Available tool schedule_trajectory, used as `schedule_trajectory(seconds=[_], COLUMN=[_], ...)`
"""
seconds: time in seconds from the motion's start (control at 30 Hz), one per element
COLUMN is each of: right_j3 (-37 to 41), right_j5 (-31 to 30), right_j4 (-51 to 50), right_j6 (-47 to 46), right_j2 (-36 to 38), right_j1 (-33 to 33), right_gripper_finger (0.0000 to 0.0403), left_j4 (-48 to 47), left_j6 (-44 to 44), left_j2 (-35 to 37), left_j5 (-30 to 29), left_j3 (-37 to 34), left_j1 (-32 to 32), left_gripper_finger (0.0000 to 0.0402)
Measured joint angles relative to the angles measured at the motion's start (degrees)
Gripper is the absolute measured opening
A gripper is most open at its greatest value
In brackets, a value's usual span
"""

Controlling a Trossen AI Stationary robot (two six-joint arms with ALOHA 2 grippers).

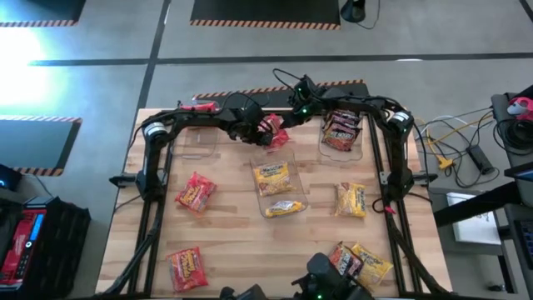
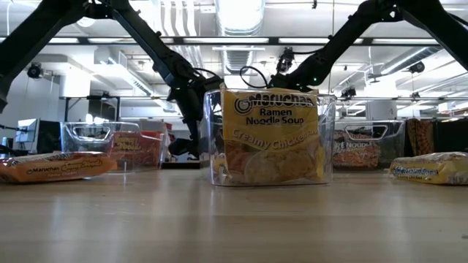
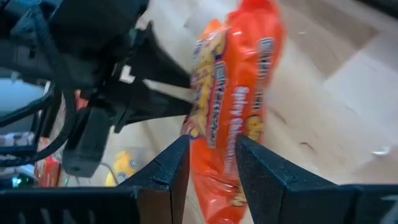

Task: Sort Maruchan noodles
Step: Put the top right orange noodle pack into the top left transparent bin

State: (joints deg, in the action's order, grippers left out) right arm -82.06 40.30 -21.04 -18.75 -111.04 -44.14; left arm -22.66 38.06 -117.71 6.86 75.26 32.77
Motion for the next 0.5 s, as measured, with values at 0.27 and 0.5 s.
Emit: schedule_trajectory(seconds=[0.27,0.5], right_j3=[0.0,-0.82], right_j5=[-7.33,-13.5], right_j4=[0.51,0.48], right_j6=[3.7,4.79], right_j2=[0.0,0.04], right_j1=[0.26,0.24], right_gripper_finger=[0.0132,0.0122], left_j4=[0.11,-0.1], left_j6=[0.0,-0.02], left_j2=[0.0,-0.04], left_j5=[-0.19,-0.52], left_j3=[-0.34,-0.37], left_j1=[0.07,0.13], left_gripper_finger=[0.0127,0.0127])
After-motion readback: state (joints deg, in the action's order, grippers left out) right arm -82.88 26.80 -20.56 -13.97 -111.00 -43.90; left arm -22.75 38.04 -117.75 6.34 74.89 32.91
